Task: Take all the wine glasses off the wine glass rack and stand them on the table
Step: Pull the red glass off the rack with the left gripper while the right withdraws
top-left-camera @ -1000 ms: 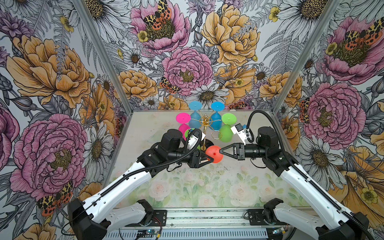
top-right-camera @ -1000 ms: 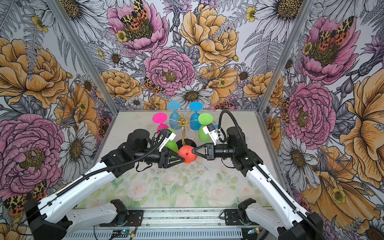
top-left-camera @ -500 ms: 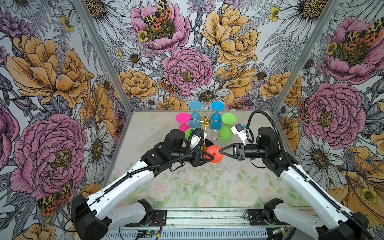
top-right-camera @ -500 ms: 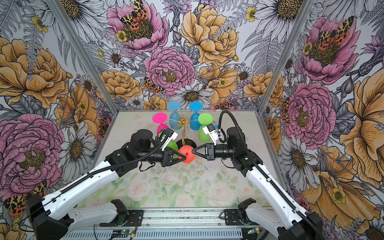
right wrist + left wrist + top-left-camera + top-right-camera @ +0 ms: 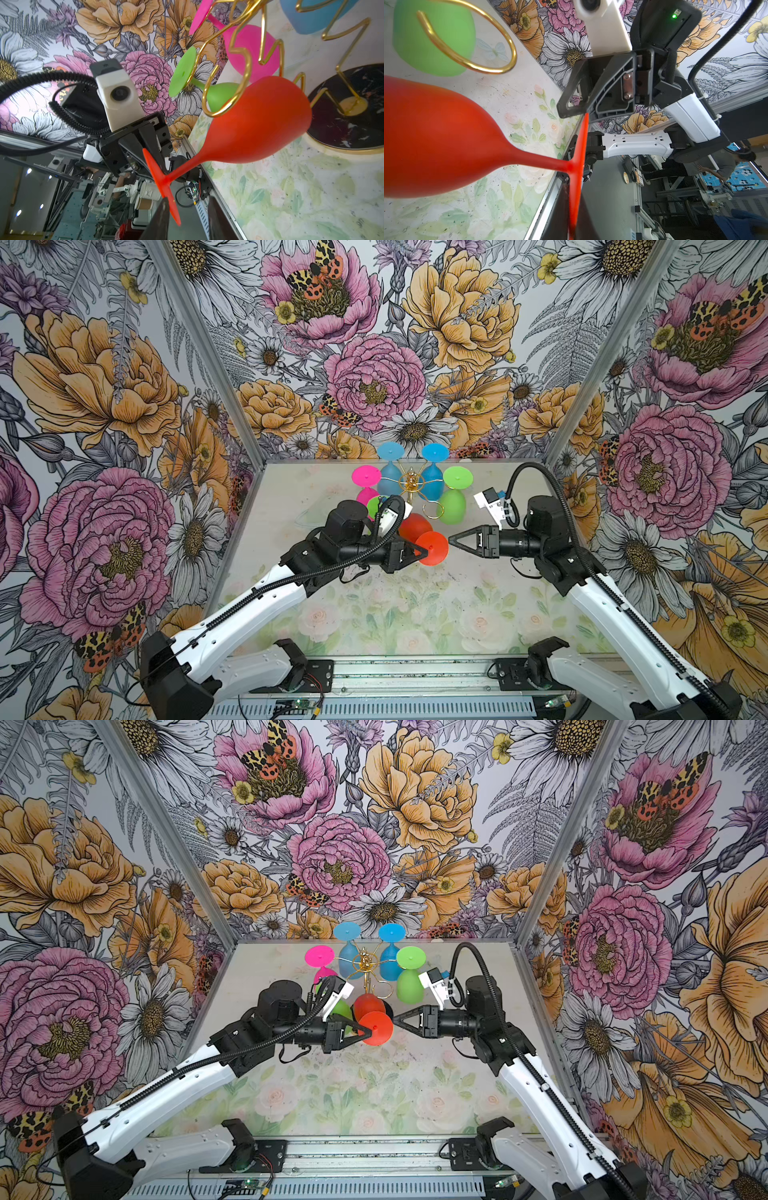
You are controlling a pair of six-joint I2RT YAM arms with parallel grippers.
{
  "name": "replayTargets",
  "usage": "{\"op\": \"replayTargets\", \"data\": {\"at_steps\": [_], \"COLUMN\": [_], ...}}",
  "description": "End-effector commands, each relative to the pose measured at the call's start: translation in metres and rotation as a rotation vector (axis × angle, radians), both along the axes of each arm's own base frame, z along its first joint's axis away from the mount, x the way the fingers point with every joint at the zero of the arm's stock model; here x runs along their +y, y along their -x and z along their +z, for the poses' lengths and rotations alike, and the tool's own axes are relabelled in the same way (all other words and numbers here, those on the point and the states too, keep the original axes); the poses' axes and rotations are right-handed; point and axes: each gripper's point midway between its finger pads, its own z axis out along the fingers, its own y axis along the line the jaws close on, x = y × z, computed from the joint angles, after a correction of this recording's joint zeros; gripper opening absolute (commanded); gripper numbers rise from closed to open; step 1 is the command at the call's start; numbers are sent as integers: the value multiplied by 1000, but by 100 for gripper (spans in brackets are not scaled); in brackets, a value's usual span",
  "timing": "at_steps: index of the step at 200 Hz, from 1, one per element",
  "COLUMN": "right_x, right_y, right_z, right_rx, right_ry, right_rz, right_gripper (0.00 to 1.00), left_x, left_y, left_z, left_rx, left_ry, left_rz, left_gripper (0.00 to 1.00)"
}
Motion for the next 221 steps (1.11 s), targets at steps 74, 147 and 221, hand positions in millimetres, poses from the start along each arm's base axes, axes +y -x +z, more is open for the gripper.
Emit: {"op": "replayTargets", "data": {"at_steps": [74,147,221], "right_x": [-67,-82,-40], "right_y": [-30,-35,-45], "right_z": [-60,-68,-51], "right_rx": [233,280,237], "right_ry": [386,609,604], "right_rz": [-367,-373,-240], "right_gripper": [57,60,60], "left_x": [-6,1,-3], "left_y": [30,56,73], "left_z": [-5,-33,-82], "left_rx": [-173,-436,-748], "left_ry": [13,-66,-272], "left_rz": [-57,-103,-179], "left_gripper": [2,0,0]}}
